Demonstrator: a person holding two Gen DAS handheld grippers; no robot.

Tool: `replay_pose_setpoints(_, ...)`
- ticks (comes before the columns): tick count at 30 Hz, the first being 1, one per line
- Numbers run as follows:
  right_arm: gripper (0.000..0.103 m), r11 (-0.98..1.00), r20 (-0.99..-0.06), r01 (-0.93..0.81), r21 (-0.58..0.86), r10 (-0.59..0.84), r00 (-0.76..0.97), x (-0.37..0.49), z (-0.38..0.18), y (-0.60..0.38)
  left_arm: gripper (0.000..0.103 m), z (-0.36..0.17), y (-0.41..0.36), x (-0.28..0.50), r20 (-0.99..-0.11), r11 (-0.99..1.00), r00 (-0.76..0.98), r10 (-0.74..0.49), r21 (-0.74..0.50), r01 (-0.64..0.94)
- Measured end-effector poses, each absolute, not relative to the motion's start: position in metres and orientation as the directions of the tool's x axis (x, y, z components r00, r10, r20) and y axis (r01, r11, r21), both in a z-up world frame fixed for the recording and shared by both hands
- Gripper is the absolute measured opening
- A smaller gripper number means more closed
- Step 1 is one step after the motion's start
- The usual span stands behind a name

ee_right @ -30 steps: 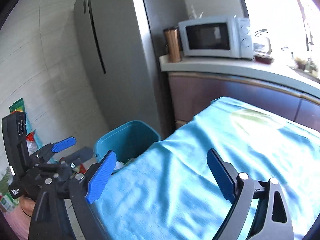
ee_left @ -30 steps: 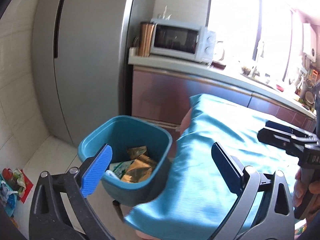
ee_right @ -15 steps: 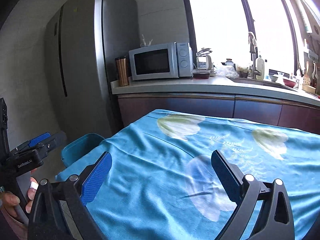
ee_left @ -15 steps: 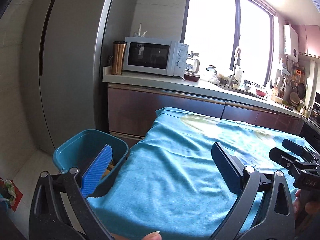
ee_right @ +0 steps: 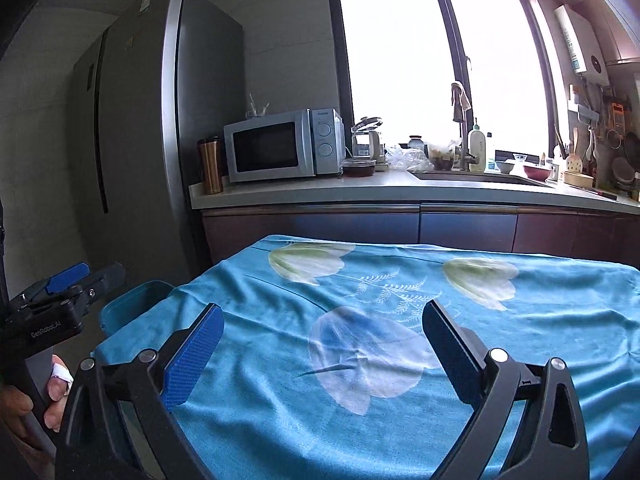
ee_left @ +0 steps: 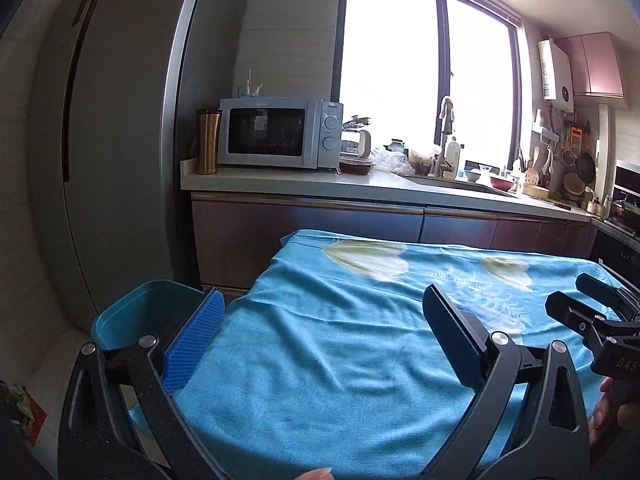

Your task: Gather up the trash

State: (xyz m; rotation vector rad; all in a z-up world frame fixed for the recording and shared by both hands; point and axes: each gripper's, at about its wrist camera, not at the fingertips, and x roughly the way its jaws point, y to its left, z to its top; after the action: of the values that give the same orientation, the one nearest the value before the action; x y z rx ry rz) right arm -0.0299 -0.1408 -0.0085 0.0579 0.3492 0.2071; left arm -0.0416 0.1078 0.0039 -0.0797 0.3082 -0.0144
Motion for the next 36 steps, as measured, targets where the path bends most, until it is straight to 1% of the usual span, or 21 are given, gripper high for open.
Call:
replay_pose_setpoints(6,0.096,0.982,-0.317,-0.164,0.090,0.184,0.930,-0.037,-0.009,-0.149,0.098,0.005,0.096,-0.047,-0.275,0.998,0.961,-0.040,-0.061,0.024)
replay_pose_setpoints(11,0.096,0.985,-0.306,-0.154,0.083,0.172,0.936,-0.041,-0.008,-0.152,0.098,0.005,0.089,-0.048,-0.269,0.998,0.962,-0.049,-0.053,0.036)
replay_pose_setpoints(21,0.096,0.985,-0.296,-0.148,0.093,0.169,0.940,-0.045,-0.008,-0.161,0.098,0.006,0.083,-0.050,-0.250,0.999,0.968,-0.036,-0.031,0.029)
replay_pose_setpoints(36,0.096,0.987,-0.288,-0.139,0.086,0.158,0.944,-0.047,-0.007,-0.164,0.098,0.008,0.080,-0.052,-0.246,0.999,0.969,-0.031,-0.026,0.025)
